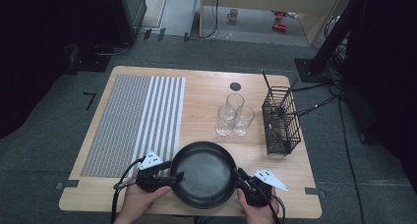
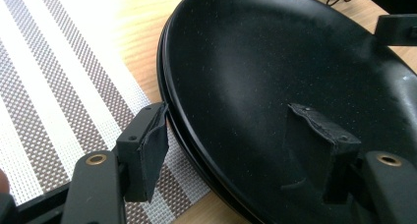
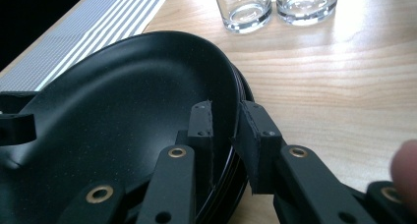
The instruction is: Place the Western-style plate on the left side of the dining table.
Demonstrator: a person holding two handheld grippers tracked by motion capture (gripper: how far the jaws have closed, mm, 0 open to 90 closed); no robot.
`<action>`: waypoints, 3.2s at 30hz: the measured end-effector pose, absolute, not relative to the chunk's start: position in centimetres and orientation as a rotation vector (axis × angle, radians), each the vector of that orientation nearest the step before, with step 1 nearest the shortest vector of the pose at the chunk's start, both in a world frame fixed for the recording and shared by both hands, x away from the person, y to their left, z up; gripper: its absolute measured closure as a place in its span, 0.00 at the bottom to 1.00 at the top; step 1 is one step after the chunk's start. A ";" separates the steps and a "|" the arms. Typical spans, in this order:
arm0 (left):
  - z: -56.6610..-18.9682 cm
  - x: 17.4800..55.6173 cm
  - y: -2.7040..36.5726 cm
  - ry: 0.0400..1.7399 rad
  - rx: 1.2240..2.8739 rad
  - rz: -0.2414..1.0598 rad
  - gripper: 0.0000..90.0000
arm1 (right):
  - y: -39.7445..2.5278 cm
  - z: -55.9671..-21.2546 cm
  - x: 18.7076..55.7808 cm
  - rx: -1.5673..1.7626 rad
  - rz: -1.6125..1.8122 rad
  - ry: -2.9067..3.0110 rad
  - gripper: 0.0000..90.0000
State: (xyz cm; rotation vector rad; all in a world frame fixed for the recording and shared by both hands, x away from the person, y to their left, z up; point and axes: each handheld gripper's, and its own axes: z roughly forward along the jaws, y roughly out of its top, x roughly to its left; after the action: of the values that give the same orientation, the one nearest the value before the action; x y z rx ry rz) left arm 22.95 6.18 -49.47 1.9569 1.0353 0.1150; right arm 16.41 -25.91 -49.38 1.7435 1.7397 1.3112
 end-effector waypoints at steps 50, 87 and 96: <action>-50.2 22.4 5.4 1.094 1.944 0.147 0.43 | -25.2 -49.5 15.3 1.756 1.270 1.666 0.97; -50.1 22.4 5.7 1.074 1.967 0.125 0.43 | -25.1 -49.8 15.6 1.767 1.304 1.650 0.89; -50.1 22.1 5.5 1.098 1.963 0.140 0.43 | -25.2 -50.1 15.3 1.780 1.326 1.627 0.92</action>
State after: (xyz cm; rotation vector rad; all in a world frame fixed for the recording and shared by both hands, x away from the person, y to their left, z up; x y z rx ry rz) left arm 22.13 5.46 -50.07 1.9628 1.0984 0.1399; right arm 15.25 -25.24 -50.07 1.7802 1.6267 1.3261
